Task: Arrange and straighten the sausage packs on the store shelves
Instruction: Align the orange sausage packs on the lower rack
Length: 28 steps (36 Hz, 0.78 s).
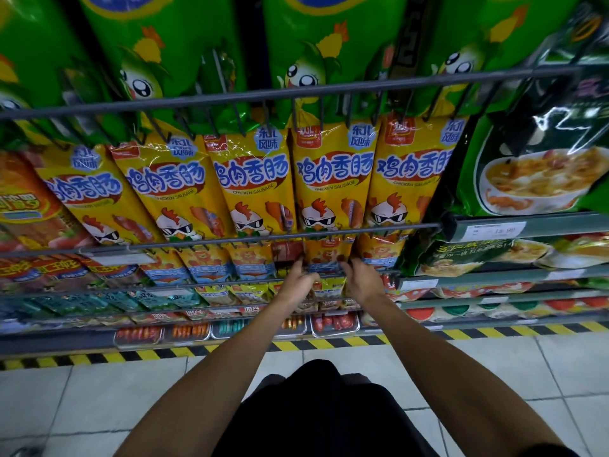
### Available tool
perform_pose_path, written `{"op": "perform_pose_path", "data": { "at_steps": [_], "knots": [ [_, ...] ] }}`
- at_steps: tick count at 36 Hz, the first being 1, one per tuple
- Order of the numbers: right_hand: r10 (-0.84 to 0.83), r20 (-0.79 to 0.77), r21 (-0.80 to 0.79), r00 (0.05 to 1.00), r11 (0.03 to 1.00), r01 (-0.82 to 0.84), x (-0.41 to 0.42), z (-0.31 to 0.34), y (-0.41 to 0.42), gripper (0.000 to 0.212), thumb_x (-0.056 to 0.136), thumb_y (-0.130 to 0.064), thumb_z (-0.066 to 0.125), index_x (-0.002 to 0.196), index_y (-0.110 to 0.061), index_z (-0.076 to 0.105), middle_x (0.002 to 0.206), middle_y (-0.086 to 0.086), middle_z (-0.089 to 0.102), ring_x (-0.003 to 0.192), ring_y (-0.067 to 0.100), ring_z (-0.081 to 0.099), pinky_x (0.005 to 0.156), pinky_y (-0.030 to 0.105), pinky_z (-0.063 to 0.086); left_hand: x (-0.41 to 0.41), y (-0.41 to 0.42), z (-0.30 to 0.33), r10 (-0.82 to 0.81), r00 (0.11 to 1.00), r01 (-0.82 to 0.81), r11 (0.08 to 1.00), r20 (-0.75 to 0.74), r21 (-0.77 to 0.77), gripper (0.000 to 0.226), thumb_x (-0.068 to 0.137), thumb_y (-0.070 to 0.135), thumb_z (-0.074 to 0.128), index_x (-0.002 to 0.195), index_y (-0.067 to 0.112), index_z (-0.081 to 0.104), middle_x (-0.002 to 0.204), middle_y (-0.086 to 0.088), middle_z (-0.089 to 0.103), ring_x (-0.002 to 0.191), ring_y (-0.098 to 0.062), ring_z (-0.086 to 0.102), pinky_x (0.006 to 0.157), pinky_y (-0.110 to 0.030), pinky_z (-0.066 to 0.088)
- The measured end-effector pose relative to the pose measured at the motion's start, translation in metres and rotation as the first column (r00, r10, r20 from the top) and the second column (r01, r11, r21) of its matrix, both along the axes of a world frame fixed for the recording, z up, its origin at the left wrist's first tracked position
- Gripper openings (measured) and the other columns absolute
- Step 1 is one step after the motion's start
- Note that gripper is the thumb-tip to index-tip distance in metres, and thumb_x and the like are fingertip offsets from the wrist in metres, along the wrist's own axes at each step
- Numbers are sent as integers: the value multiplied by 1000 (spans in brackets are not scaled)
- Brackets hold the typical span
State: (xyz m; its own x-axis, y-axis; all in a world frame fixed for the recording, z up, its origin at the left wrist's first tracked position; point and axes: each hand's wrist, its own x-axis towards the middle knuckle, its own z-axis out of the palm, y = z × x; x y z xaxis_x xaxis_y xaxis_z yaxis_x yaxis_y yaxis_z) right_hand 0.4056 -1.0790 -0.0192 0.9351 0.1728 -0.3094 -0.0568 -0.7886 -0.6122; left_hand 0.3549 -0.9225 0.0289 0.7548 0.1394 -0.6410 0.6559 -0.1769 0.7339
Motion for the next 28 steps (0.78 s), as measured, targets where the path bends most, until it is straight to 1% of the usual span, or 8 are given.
{"op": "perform_pose_path", "data": {
  "at_steps": [9,11,14,16,19,23,26,28],
  "knots": [
    [1,-16,101,1000,995,0,-6,-6,-9,32,107,-34,45,116,-6,58,97,18,69,89,39,66,73,45,52,-5,5,-11,-58,998,57,998,4,20,76,104,12,53,163,17,5,166,-5,23,152,-24,26,122,-44,29],
    [14,-3,142,1000,990,-13,-13,-7,-12,30,107,-30,48,124,-7,56,108,17,70,99,38,67,79,46,53,-9,8,-10,-60,998,59,998,23,29,74,105,12,53,163,18,7,166,-4,25,150,-22,30,121,-40,31],
    [-29,34,224,999,974,21,-29,-5,-16,42,105,-22,54,143,-4,50,135,14,63,124,30,59,102,40,49,-19,13,-12,-73,995,69,996,71,62,67,105,9,52,162,19,18,152,2,45,116,-6,56,84,-12,46],
    [-79,69,289,995,956,56,-39,-3,-19,45,104,-21,55,147,-9,49,141,8,60,128,24,57,105,35,47,-30,19,-12,-62,992,52,995,112,87,65,104,5,52,161,20,25,152,3,45,123,-12,56,67,-7,45],
    [-123,139,387,983,920,61,-54,-10,-23,39,104,-20,54,142,-14,54,135,0,63,121,15,60,101,39,53,-51,34,-17,-11,982,-19,988,190,156,62,102,-2,54,157,18,34,162,-2,32,146,-21,39,84,-8,47],
    [-49,141,433,989,901,-17,-61,-19,-11,34,103,-19,56,137,-17,60,131,-9,65,119,7,61,101,39,53,-73,58,-20,121,969,-167,964,214,209,66,99,-5,56,158,14,30,160,1,34,136,1,45,107,-25,44],
    [44,101,479,994,874,-87,-61,-15,10,36,102,-15,58,138,-16,58,127,-15,63,112,-8,60,100,31,53,-77,76,-17,206,952,-249,950,225,186,67,100,-6,54,158,12,27,156,-1,34,120,7,52,94,-18,49],
    [84,89,495,993,861,-117,-61,-10,27,38,102,-12,59,140,-15,56,129,-11,63,114,-5,60,100,27,53,-75,87,-12,278,933,-311,942,228,125,68,99,-9,53,157,13,27,158,-9,33,136,-11,47,103,-40,50]
  ]
}}
